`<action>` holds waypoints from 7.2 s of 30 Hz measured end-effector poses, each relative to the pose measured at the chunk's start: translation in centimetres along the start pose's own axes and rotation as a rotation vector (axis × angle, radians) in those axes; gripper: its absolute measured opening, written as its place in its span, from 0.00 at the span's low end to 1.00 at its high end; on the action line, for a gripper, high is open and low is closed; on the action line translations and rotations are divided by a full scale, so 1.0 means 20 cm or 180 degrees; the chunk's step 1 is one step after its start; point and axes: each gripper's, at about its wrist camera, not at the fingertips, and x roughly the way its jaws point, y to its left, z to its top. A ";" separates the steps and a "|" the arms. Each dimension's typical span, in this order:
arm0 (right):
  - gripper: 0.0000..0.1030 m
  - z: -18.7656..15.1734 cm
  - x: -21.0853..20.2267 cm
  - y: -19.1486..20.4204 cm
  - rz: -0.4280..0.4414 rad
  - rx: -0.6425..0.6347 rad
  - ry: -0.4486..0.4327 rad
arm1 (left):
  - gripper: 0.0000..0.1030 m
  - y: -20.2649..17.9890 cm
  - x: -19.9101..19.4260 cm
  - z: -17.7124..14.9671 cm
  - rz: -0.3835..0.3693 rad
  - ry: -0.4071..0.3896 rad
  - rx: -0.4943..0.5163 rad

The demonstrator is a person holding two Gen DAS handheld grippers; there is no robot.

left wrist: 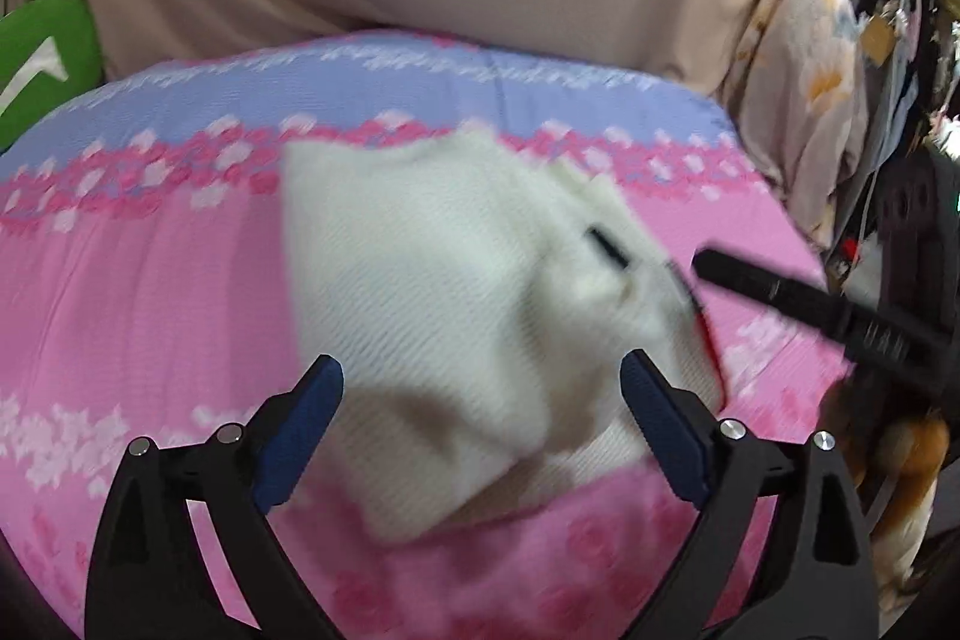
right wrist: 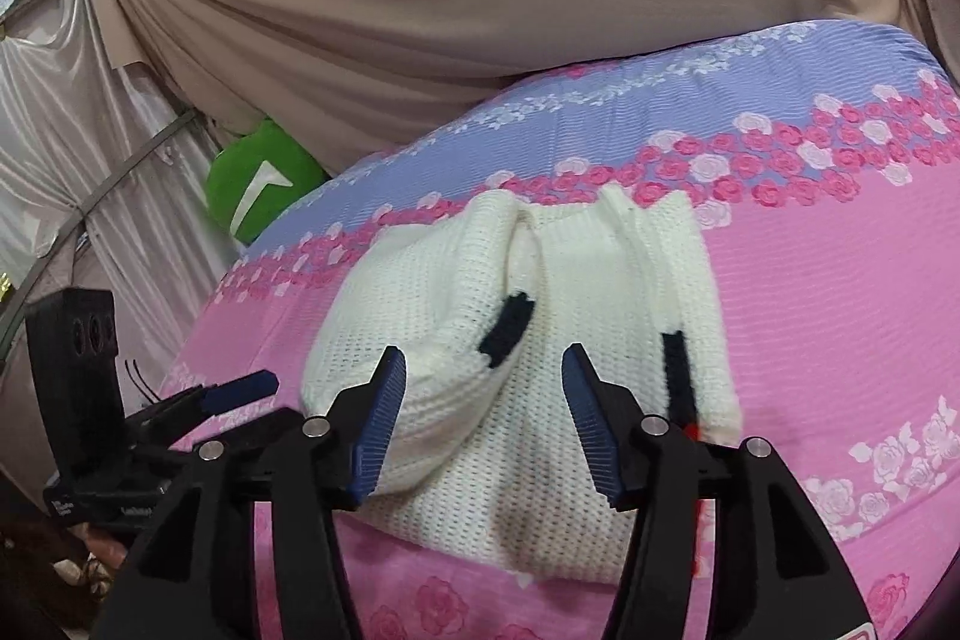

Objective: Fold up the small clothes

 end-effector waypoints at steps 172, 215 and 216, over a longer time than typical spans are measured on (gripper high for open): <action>0.28 0.18 0.21 -0.40 -0.0715 0.0064 0.0330 | 0.84 0.10 0.39 0.16 -0.0090 0.0338 -0.0309; 0.37 0.04 -0.08 -0.24 0.0020 0.0599 0.0033 | 0.45 -0.09 0.38 0.38 -0.0574 0.0330 0.0130; 0.37 0.05 -0.13 -0.20 0.0005 0.0563 -0.0059 | 0.45 -0.10 0.33 0.40 -0.0608 0.0253 0.0183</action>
